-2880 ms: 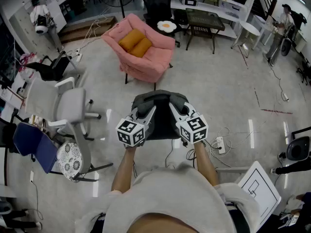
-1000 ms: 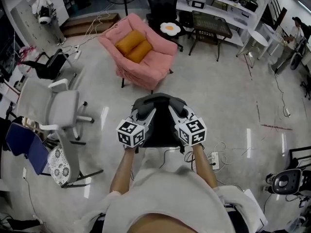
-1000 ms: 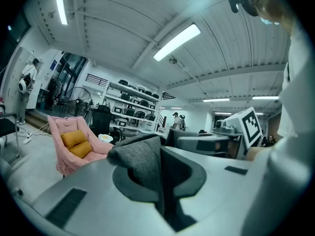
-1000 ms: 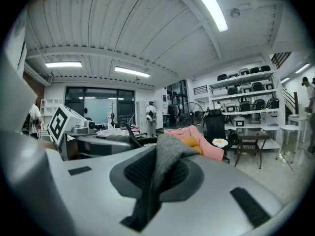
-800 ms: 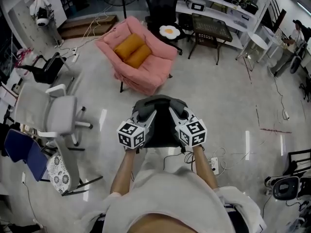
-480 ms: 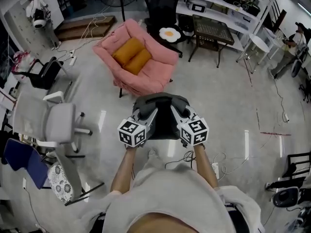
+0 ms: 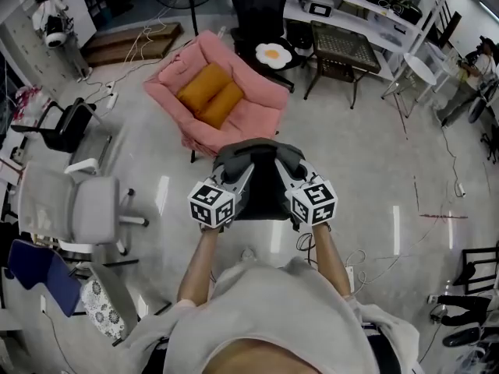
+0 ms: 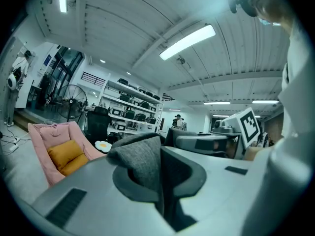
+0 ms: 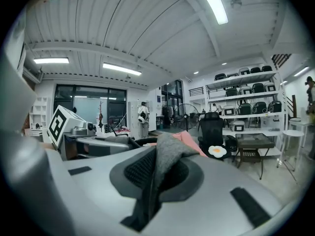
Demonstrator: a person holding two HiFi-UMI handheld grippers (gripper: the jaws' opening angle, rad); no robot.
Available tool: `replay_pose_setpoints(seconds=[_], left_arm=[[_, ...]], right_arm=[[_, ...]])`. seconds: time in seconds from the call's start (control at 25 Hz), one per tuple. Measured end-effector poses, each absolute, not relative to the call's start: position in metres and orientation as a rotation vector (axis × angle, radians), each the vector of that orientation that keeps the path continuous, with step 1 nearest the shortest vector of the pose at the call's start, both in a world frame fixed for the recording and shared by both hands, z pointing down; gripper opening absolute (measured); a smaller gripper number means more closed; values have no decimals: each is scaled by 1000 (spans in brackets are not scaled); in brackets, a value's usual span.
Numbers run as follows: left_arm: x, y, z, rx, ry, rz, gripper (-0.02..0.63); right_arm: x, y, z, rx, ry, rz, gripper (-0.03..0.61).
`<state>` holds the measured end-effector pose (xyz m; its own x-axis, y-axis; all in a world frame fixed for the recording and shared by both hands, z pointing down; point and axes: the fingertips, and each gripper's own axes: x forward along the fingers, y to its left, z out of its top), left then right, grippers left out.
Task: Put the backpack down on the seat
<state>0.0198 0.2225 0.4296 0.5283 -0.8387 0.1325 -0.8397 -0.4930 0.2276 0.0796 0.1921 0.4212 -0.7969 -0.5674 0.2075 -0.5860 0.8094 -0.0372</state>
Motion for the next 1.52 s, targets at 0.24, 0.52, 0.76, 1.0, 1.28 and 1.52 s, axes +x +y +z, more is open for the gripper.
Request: replay_pose_setpoints(seconds=[0.24,0.52,0.76,1.0,1.28,1.52], left_arm=[[9,182,428,2519,-1368,33,32],[5,151,418,2555,-1359,34,32],[-7,125,403,2597,-1372,34,32],[-15,88,402,2612,-1387,51,31],[-27,27,412,2610,-1384,76,32],[-30,-38,404,2621,-1397,67,32]], right_arm=[[70,153,421,946,-2801,174,28],[66,122,411,977,-2817,150,28],[52,94,392,981,-2837,91,28],[45,58,392,987,-2856,96,28],[32,-5,403,982,-2863,122,28],[28,-70,394,962,-2880,100,28]])
